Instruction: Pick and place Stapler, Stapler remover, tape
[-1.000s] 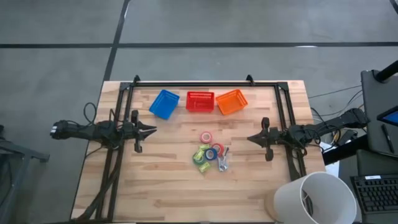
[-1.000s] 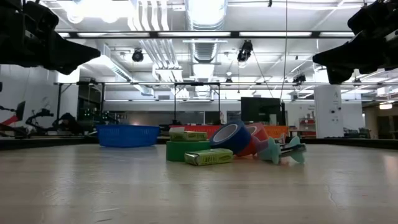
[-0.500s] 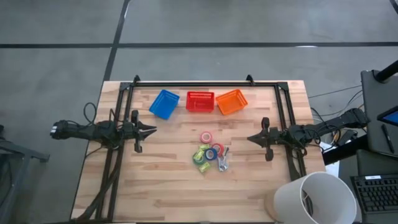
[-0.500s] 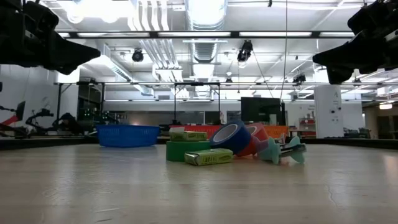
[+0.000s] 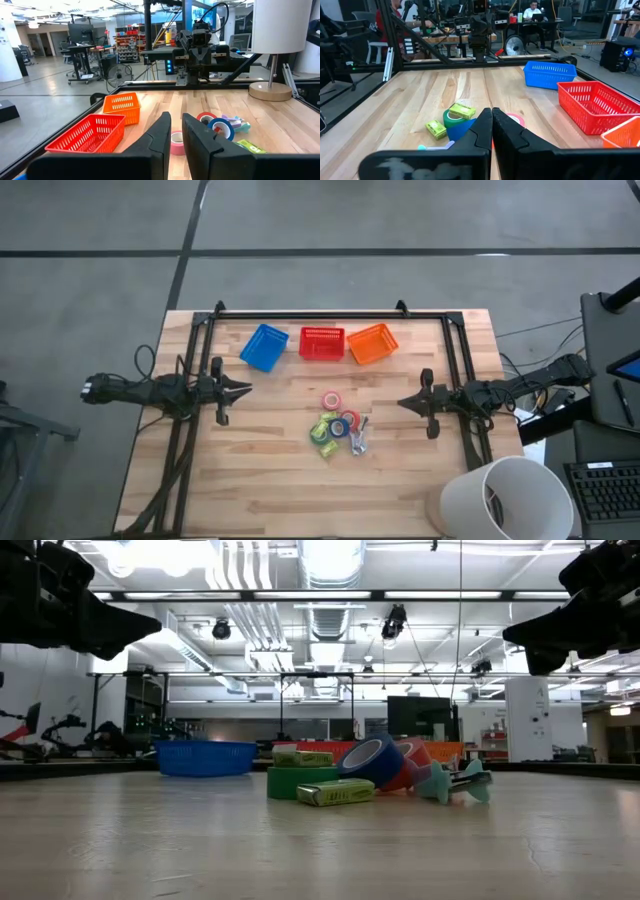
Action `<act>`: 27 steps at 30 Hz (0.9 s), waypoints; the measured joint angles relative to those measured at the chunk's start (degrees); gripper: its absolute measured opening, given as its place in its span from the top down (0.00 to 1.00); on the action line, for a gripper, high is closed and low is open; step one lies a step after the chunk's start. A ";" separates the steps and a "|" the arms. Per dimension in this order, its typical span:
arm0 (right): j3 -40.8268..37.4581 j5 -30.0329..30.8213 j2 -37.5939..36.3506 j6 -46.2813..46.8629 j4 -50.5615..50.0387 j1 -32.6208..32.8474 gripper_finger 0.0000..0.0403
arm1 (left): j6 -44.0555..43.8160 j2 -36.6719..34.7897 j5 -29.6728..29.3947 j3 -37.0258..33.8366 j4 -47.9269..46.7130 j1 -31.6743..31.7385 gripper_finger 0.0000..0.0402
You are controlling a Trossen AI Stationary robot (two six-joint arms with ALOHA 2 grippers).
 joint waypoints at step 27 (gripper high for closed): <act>0.00 0.01 0.01 9.59 0.47 -0.01 0.98 | 0.00 -0.02 0.00 0.00 0.00 -0.01 0.87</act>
